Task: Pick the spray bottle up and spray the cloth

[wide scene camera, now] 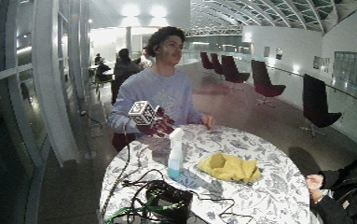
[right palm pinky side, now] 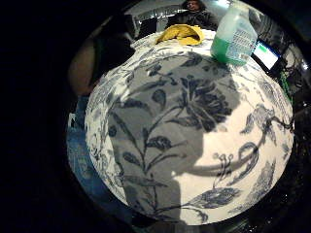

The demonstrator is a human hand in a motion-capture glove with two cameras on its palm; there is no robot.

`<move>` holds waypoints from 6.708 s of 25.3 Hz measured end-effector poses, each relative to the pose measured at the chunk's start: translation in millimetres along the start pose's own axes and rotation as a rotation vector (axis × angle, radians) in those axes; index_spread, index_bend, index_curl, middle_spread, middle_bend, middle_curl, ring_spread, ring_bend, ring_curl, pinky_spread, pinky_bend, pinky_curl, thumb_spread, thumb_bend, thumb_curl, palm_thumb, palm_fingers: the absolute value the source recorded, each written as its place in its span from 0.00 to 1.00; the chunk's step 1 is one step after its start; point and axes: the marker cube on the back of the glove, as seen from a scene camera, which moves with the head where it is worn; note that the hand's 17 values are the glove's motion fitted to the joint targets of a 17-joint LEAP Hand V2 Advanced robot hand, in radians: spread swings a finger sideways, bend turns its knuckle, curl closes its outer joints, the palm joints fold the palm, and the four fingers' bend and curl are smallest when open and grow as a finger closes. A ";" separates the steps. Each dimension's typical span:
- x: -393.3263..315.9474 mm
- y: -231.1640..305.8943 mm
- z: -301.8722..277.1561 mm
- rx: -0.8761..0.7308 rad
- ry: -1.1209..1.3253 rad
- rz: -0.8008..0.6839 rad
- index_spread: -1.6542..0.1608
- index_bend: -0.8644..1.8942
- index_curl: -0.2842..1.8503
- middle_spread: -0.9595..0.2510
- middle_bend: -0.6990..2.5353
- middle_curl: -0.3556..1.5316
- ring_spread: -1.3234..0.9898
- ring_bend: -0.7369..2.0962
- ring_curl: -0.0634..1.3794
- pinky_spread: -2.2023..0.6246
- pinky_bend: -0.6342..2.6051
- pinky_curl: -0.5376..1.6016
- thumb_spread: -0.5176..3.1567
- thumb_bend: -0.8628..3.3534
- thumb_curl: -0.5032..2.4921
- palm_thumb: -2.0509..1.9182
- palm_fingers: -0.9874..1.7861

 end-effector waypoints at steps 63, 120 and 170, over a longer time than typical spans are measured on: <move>168.3 -117.7 -20.7 0.472 -0.393 0.589 0.69 0.34 0.22 0.80 0.30 0.38 0.60 0.40 0.26 0.85 0.32 0.42 0.40 0.20 0.26 0.65 0.53; 67.6 -239.2 9.4 -0.289 -0.879 0.512 0.79 0.33 0.20 0.77 0.33 0.43 0.58 0.50 0.33 0.82 0.34 0.43 0.42 0.20 0.34 0.71 0.73; -101.5 -306.0 157.1 -0.123 -0.767 -0.312 0.75 0.36 0.23 0.74 0.33 0.44 0.57 0.48 0.33 0.83 0.25 0.40 0.42 0.20 0.32 0.70 0.70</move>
